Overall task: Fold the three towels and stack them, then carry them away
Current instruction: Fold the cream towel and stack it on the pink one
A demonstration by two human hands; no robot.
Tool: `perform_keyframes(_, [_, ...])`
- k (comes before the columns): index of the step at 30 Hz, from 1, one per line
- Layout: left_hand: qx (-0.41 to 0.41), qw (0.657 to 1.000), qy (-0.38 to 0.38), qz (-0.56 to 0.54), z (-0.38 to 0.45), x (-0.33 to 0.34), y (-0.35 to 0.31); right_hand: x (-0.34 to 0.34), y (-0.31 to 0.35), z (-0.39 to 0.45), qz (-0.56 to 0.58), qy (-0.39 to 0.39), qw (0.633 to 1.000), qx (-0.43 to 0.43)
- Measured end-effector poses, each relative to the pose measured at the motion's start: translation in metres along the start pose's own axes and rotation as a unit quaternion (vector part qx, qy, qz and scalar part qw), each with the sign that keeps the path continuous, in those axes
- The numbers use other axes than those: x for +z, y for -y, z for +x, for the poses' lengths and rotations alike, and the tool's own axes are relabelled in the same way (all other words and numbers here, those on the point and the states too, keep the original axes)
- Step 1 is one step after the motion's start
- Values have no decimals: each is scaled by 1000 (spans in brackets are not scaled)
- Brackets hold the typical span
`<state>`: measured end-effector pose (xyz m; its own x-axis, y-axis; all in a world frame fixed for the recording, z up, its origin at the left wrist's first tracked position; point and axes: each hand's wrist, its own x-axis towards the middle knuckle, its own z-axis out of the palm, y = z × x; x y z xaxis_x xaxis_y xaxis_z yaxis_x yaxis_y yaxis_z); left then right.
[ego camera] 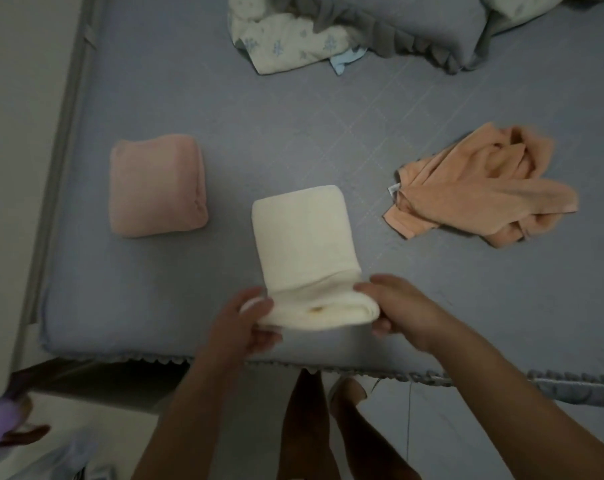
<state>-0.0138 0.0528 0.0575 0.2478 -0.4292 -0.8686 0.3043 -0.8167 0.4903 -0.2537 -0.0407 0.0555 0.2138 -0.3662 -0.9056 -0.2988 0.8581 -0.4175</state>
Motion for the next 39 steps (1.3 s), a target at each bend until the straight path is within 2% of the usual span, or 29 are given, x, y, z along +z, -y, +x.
perform_keyframes(3, [21,999,35,0,45,4,-59,5,66,35,49,-6,999,-22])
perform_keyframes(5, [54,998,34,1,79,8,-85,6,96,61,85,-54,994,-38])
perform_keyframes(6, [81,996,25,22,96,10,-90,6,103,77,67,-101,991,-56])
perform_keyframes(8, [136,986,-3,93,126,9,-89,6,102,105,-46,-187,977,-96])
perform_keyframes(9, [152,981,-19,116,138,7,-84,8,95,114,-113,-204,966,-108])
perform_keyframes(11, [151,982,-32,112,152,3,-73,15,76,122,-214,-196,950,-115])
perform_keyframes(13, [152,982,-28,109,154,2,-59,21,60,123,-250,-192,939,-139])
perform_keyframes(16, [149,983,-21,105,144,4,-40,26,51,121,-243,-218,927,-185])
perform_keyframes(19, [153,977,11,148,135,3,-33,32,59,118,-213,-227,926,-214])
perform_keyframes(23, [214,966,-11,143,143,6,-54,31,77,124,-156,-271,917,-247])
perform_keyframes(26, [224,957,-45,179,168,11,-66,25,84,142,-113,-315,921,-198])
perform_keyframes(29, [187,942,-53,272,183,16,-64,25,76,161,-160,-301,936,-89])
perform_keyframes(32, [188,931,-88,300,184,21,-59,33,68,165,-157,-314,932,-94])
perform_keyframes(34, [187,938,-112,269,177,23,-55,35,63,160,-118,-300,939,-117])
perform_keyframes(36, [168,956,-141,193,170,23,-50,31,53,151,-52,-267,956,-110])
perform_keyframes(39, [64,982,-129,119,167,23,-41,18,30,138,-16,-211,975,-69])
